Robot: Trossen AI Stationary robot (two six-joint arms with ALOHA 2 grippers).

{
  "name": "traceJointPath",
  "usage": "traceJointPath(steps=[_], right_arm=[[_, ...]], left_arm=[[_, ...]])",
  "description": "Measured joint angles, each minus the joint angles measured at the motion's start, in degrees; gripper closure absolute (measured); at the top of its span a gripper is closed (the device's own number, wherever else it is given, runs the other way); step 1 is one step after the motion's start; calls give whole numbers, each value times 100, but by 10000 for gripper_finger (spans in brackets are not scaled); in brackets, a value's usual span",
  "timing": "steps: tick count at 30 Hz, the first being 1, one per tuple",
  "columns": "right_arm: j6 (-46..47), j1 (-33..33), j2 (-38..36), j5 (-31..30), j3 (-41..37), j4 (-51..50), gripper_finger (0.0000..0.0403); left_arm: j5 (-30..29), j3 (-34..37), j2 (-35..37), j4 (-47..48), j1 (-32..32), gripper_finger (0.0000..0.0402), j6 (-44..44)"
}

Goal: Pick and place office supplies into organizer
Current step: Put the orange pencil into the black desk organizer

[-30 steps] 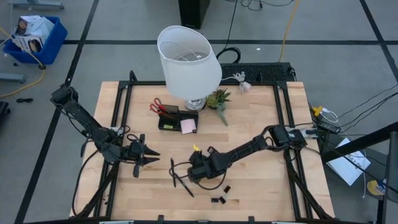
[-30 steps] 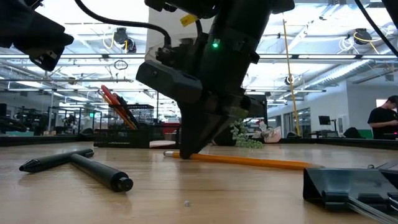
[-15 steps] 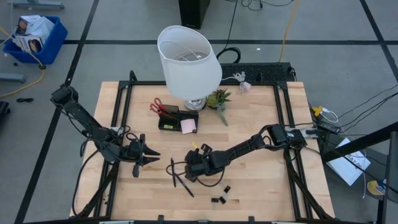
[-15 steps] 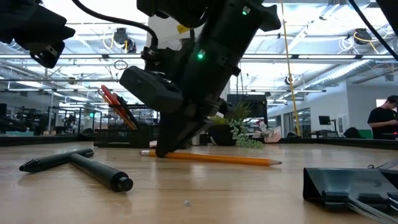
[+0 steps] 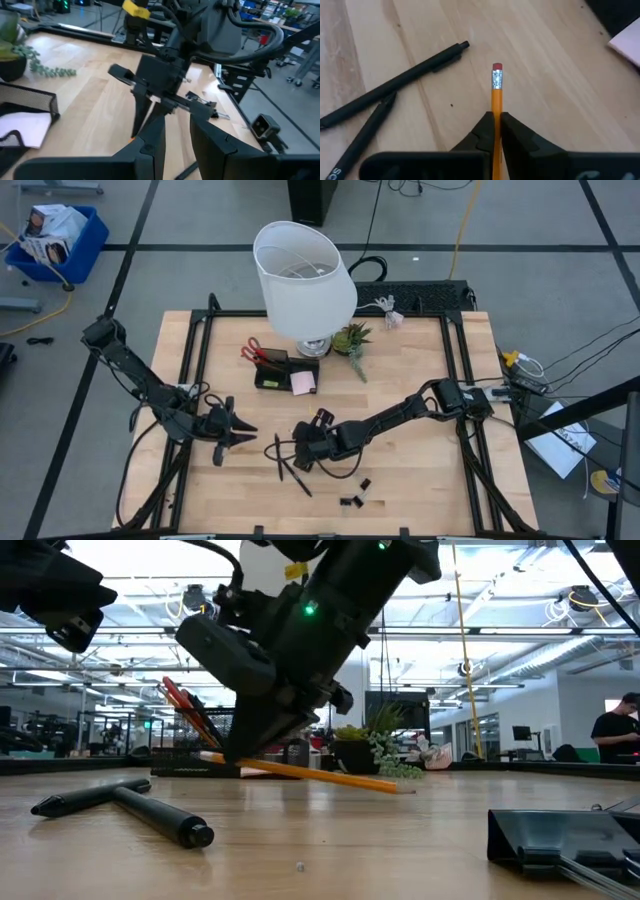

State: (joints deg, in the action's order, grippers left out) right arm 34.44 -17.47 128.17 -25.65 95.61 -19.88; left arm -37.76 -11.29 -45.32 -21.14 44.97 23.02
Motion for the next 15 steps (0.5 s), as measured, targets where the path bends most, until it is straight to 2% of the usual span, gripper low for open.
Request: traceJointPath(steps=[7, 15], right_arm=[[-537, 3, -1, -567, 4, 424, 388], [-1811, 273, -8, -767, 11, 1986, 388]], left_arm=[[282, 0, 2, 10, 2, 309, 0], [324, 0, 2, 8, 2, 309, 25]])
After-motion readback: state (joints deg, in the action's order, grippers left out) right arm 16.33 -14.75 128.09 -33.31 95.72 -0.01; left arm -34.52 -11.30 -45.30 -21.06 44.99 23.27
